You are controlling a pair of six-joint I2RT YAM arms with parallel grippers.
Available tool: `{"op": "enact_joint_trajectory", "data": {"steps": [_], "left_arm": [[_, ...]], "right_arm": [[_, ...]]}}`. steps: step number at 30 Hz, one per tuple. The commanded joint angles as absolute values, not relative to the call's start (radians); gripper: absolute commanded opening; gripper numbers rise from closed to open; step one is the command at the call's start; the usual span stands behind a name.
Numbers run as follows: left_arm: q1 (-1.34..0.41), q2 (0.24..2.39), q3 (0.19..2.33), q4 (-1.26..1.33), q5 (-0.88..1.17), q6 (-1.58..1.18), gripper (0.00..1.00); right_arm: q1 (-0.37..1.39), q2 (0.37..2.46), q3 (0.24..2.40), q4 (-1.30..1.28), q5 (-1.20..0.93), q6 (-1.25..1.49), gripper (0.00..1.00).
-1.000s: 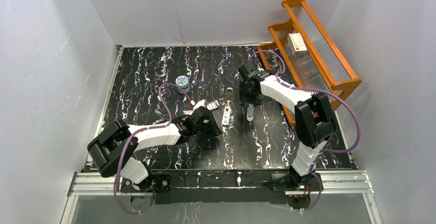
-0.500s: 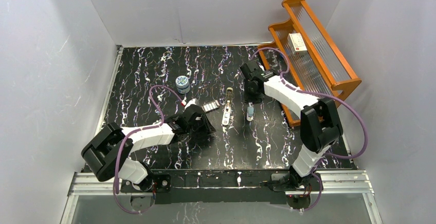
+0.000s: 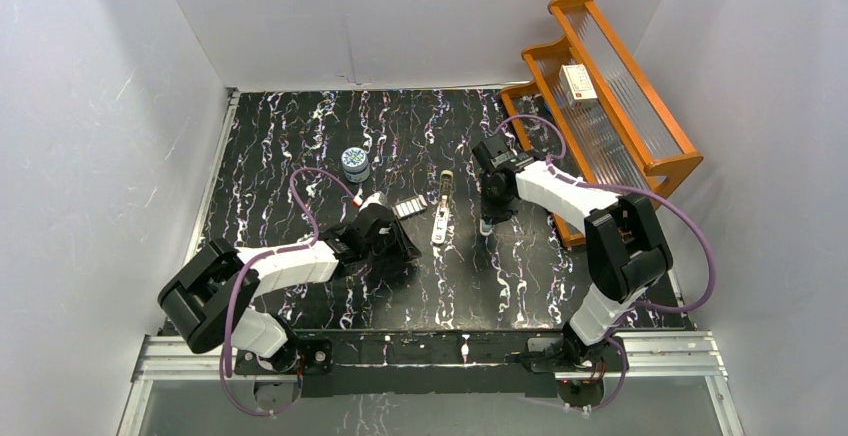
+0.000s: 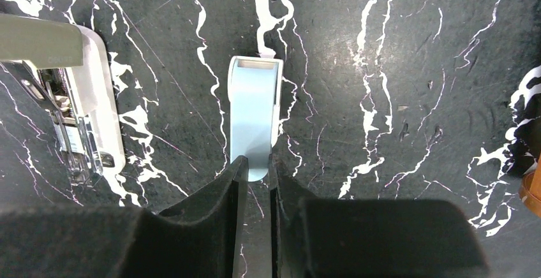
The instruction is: Load the staples into the stapler
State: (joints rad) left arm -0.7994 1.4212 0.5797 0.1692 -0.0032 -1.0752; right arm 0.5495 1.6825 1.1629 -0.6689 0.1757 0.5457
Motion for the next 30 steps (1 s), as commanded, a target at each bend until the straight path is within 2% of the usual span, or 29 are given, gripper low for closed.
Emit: {"op": "enact_joint_trajectory", "data": {"steps": [1,8,12,14,21,30], "left_arm": [[-0.792,1.407,0.568,0.176,-0.005,-1.077,0.27],[-0.791,1.407,0.564,0.177,-0.003,-1.078,0.27],[-0.79,1.399,0.558,0.177,-0.006,-1.078,0.27],[-0.789,1.4,0.558,0.179,-0.005,-1.078,0.27],[-0.79,1.397,0.56,0.178,-0.005,-1.08,0.27],[-0.786,1.382,0.558,0.167,-0.015,-1.079,0.27]], "right_arm": [[0.55,1.686,1.122,-0.654,0.145,0.551,0.25],[0.55,1.726,1.07,-0.648,0.177,0.551,0.15],[0.55,1.704,1.05,-0.624,0.166,0.56,0.15],[0.549,1.695,1.084,-0.633,0.173,0.559,0.17],[0.55,1.673,1.267,-0.697,0.233,0.547,0.37],[0.55,1.67,1.331,-0.727,0.237,0.534,0.41]]}}
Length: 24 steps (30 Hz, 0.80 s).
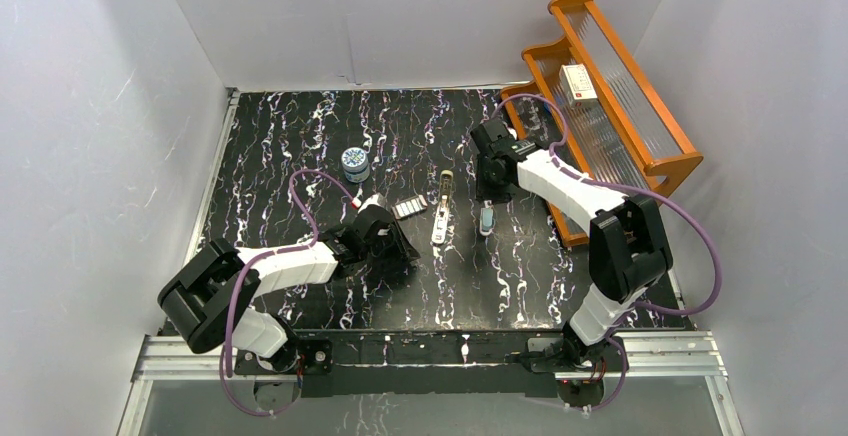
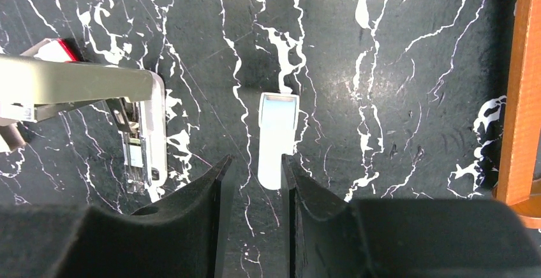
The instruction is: Load the staples into the stapler
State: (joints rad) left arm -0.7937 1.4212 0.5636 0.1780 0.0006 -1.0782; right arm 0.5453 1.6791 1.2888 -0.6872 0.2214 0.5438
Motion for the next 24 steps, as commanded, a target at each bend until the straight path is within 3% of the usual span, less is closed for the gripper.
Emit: {"op": "enact_joint_trajectory", "data": {"steps": [1,12,19,24], "left_arm": [[-0.786,1.382,0.558,0.167,-0.014,-1.078,0.27],[-0.739,1.335,0.58,0.118,0.0,-1.036,0.29],[-0.701,1.287,0.595,0.054,0.029,-1.002,0.35],[-0.674,1.261,0.574,0.043,0.028,-1.008,0.36]], "right_arm": [[0.55,1.665,1.333,-0.726,0.236,0.532,0.41],[0.609,1.649,1.44,-0.598,0.116,0.481,0.48],[0.671,1.782,1.604,-0.615,0.298,0.511,0.74],[0.684,1.887,1.689,-0.652,0.376,0.549,0.78]]}}
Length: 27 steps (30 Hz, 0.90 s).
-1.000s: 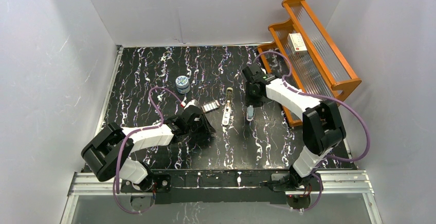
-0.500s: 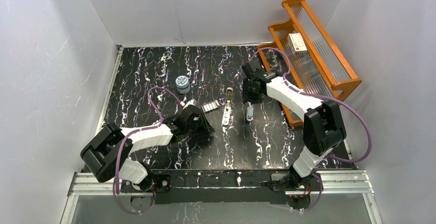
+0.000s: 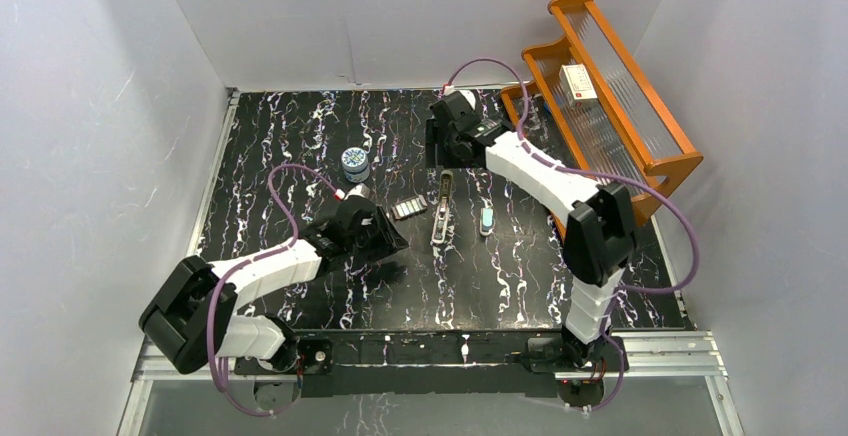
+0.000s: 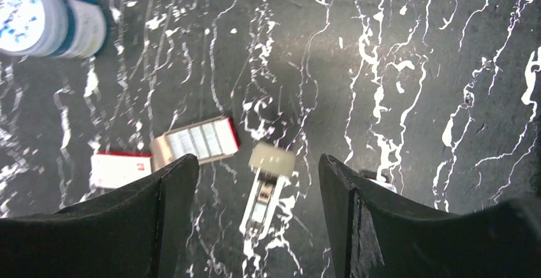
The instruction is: Load the staples into the stapler
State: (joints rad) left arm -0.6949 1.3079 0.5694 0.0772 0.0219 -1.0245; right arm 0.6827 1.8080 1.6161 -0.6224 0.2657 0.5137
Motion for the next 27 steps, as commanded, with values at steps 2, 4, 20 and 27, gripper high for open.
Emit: {"op": "enact_joint_trajectory", "data": {"steps": [2,4,20,27], "left_arm": [[-0.668,1.259,0.571,0.042,0.031,-1.006,0.37],[-0.662,1.26,0.566,0.046,0.037,-1.006,0.37],[-0.646,1.367,0.578,0.181,0.17,-1.025,0.38],[-0.644,1.496,0.625,0.251,0.238,-1.009,0.34]], "right_arm": [[0.692,1.919,1.713,-0.673,0.393,0.559,0.78],[0.698,1.939,1.723,-0.685,0.396,0.572,0.77],[0.731,1.949,1.703,-0.721,0.345,0.609,0.4],[0.749,1.932,1.693,-0.674,0.299,0.562,0.37]]}}
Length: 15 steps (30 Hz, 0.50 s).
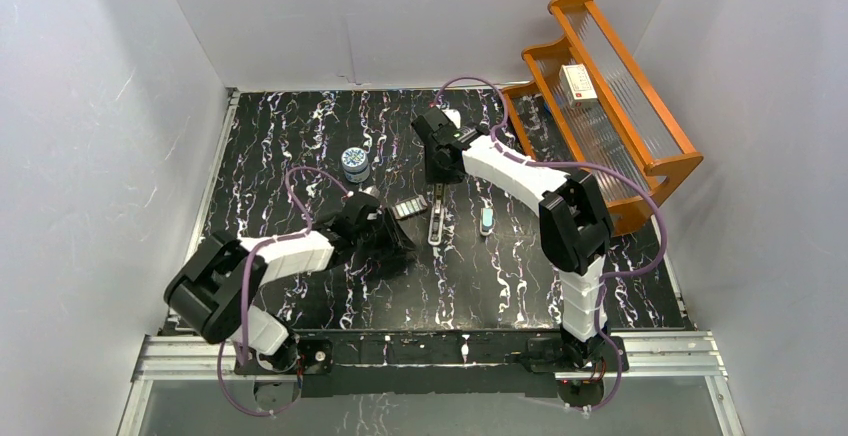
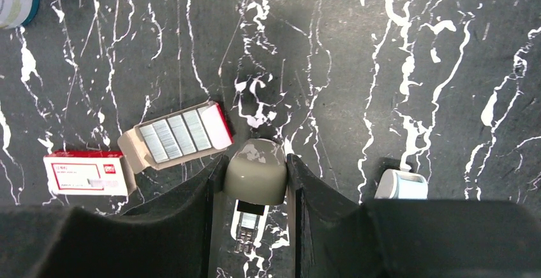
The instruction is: Load the staples into the stapler
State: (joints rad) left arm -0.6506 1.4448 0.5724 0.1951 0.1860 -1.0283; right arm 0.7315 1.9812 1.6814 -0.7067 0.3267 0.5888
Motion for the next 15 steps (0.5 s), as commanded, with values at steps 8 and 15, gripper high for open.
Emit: {"op": "enact_joint_trajectory", "data": {"steps": [8,15], "left_arm": [[-0.644,1.616,0.674,0.316,0.279,-0.999,0.33],[-0.646,1.685,0.63,0.383,0.317,-1.038,0.2]], "right_arm": [[0.756,1.898,1.66,-0.661,0.273,0.555,0.36],[0.765,1.885,1.642,-0.66,0.246,0.567,0.29]]}}
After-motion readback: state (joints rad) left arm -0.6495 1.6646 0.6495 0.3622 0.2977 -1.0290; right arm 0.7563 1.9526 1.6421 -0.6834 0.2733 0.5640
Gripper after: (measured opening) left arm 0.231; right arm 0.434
